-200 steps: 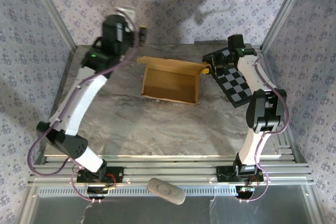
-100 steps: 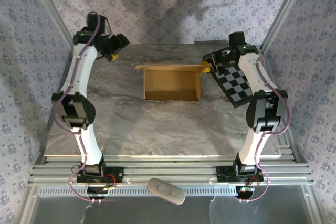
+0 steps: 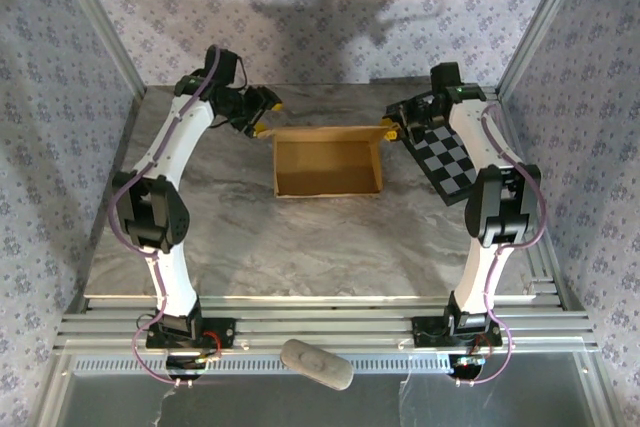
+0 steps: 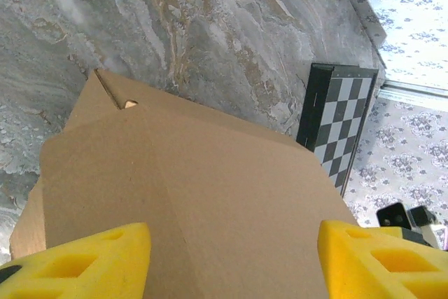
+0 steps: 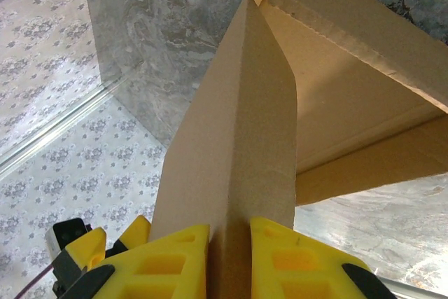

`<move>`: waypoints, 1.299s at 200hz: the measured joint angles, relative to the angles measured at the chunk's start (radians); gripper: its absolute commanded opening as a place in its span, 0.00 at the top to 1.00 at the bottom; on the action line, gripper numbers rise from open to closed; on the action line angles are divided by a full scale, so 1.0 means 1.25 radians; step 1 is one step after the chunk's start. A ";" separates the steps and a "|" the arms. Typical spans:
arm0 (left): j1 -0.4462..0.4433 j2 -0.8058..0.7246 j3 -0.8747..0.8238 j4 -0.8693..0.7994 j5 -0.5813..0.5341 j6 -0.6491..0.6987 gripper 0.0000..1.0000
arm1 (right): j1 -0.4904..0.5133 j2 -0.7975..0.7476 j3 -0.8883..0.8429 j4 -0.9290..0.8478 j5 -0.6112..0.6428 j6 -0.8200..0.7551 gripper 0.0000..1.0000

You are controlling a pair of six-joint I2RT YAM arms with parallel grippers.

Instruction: Fold the paper box

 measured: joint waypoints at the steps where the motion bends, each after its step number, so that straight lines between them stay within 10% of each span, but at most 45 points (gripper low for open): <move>1: 0.000 0.000 0.000 0.000 0.000 -0.001 0.38 | 0.000 0.001 0.000 0.000 0.000 0.000 1.00; 260: -0.031 -0.110 -0.224 0.211 -0.013 -0.295 0.30 | 0.022 0.008 -0.013 0.071 0.033 0.031 1.00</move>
